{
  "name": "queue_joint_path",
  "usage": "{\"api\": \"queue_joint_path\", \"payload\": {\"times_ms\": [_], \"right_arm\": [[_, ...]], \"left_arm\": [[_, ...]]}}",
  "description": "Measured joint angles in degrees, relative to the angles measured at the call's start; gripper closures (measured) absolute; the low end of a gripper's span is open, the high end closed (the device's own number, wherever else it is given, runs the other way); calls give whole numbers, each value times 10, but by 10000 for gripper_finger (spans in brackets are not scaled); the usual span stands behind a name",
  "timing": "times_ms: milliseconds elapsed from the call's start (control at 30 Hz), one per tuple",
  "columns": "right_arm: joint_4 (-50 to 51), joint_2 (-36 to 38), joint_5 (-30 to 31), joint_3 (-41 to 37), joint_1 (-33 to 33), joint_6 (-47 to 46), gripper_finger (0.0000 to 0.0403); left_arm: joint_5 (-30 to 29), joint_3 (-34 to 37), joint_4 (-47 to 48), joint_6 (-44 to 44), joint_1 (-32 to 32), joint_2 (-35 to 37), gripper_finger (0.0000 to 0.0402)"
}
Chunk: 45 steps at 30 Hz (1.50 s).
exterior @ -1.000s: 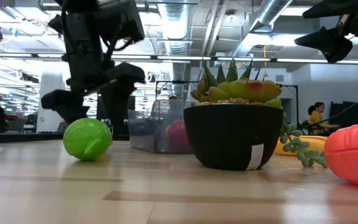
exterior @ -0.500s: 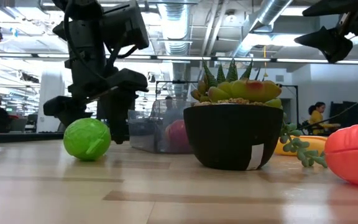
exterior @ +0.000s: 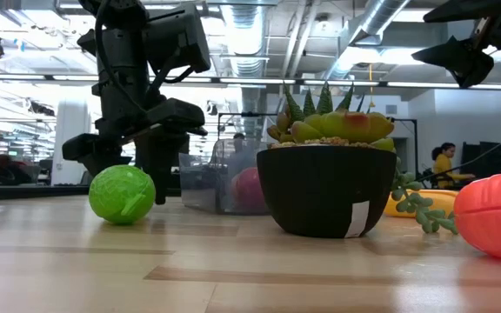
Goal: Pick and placing Produce into tupperware
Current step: Put the yellow lemon into the black bin
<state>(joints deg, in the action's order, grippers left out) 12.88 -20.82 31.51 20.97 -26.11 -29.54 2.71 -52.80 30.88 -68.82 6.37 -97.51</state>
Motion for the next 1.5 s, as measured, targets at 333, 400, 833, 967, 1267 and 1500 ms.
{"api": "queue_joint_path", "payload": {"times_ms": [333, 400, 833, 967, 1267, 1500], "right_arm": [[0, 0, 0, 0, 0, -4, 101], [0, 0, 0, 0, 0, -4, 101], [-1, 0, 0, 0, 0, -9, 101], [-1, 0, 0, 0, 0, -9, 101], [-1, 0, 0, 0, 0, -9, 101], [-1, 0, 0, 0, 0, -9, 101]], "left_arm": [[26, 0, 14, 39, 0, 0, 109], [33, 0, 19, 47, 0, 0, 109], [29, 0, 31, 47, 0, 0, 168], [26, 0, 30, 47, 0, 0, 191], [20, 0, 28, 41, 0, 1, 191], [15, -1, 31, 41, 0, 7, 196]]}}
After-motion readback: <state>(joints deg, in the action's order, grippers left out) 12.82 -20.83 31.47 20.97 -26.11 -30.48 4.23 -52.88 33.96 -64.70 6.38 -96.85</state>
